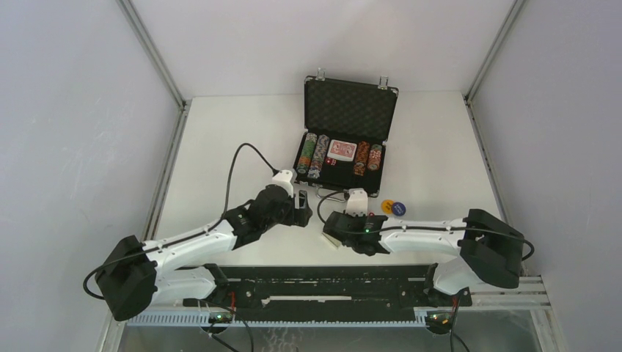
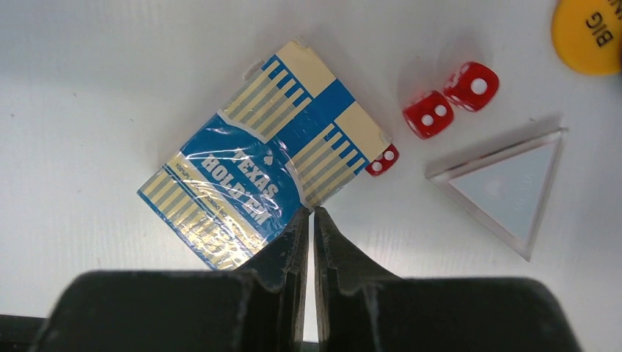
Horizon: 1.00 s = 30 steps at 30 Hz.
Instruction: Pack up texas hold em set
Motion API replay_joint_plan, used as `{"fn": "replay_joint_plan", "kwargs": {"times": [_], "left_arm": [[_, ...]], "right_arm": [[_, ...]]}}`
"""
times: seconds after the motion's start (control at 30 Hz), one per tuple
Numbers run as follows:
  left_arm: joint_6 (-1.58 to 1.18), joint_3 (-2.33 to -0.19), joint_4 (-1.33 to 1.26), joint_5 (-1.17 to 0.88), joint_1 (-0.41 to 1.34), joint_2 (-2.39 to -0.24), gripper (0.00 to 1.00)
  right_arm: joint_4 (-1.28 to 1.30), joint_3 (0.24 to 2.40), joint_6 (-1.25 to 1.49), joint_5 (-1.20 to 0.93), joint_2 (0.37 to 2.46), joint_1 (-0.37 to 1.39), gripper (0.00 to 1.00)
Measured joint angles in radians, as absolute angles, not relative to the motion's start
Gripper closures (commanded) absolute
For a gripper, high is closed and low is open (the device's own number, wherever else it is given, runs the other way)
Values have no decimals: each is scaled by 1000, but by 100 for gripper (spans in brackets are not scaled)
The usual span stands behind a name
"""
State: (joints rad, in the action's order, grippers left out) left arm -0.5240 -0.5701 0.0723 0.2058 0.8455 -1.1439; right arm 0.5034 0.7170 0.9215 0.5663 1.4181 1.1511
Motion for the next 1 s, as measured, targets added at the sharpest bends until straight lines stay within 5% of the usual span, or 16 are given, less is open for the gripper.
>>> {"fn": "replay_joint_plan", "kwargs": {"times": [0.33, 0.47, 0.63, 0.83, 1.0], "left_arm": [[-522, -564, 51, 205, 846, -1140, 19], [-506, -543, 25, 201, 846, -1124, 16], [-448, -535, -27, 148, 846, -1135, 11], [-326, -548, -86, 103, 905, -1251, 11], [-221, -590, -88, 72, 960, -1358, 0]], "right_arm": [[402, 854, 873, 574, 1588, 1144, 84], [394, 849, 862, 556, 1566, 1144, 71], [414, 768, 869, 570, 1344, 1134, 55], [378, 616, 853, 538, 983, 1014, 50], [395, 562, 815, 498, 865, 907, 46]]}}
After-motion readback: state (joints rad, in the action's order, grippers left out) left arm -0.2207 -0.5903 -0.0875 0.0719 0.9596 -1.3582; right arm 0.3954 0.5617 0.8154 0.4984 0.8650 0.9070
